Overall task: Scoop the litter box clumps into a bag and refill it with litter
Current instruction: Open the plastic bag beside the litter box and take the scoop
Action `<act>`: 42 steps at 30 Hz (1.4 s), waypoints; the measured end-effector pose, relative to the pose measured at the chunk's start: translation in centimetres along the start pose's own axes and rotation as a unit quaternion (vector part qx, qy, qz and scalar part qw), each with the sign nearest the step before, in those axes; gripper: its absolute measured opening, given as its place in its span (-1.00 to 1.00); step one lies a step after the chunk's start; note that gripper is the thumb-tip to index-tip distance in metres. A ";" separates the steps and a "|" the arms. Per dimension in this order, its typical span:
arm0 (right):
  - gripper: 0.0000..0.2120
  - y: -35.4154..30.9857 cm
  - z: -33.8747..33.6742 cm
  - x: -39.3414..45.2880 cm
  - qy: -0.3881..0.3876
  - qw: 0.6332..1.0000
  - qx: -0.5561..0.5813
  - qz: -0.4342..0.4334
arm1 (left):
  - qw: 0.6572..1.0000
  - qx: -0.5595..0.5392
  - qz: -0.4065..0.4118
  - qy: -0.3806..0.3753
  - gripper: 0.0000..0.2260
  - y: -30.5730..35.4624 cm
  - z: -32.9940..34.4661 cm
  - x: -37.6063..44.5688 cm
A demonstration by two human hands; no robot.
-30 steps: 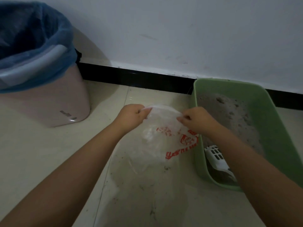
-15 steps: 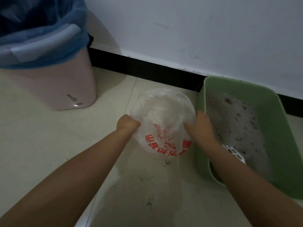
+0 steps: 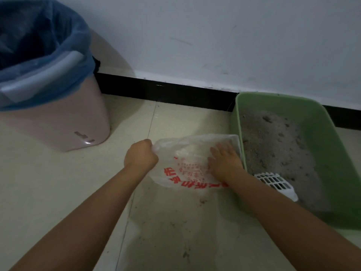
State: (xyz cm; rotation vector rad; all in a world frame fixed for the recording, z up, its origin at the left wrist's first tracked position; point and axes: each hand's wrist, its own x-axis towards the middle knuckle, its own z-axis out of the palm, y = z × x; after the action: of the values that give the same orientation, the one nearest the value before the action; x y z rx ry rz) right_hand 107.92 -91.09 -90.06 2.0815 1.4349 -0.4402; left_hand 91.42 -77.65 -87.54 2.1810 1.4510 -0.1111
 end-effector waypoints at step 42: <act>-0.70 9.4 1.6 -6.4 0.316 0.901 0.298 0.030 | 0.902 0.036 0.412 0.123 -0.77 8.7 4.3 -3.6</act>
State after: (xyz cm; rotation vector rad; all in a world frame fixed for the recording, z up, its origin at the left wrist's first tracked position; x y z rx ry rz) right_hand 114.33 -99.29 -85.20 2.9483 1.7290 -0.1852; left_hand 98.45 -85.22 -86.78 2.7511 0.5209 0.4248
